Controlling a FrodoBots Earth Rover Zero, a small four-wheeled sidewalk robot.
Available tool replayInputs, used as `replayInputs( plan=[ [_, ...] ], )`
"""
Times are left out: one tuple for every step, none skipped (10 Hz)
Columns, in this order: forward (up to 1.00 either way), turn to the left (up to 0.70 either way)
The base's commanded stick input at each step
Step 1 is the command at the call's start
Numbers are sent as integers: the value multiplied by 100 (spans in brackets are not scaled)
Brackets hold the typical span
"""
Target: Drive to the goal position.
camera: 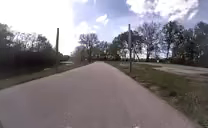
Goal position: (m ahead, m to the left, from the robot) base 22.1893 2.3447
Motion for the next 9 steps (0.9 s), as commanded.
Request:
replayInputs(
  plan=[
    [100,0],
    [100,0],
    [100,0],
    [100,0],
    [100,0],
    [100,0],
    [100,0],
    [100,0],
    [100,0]
  ],
)
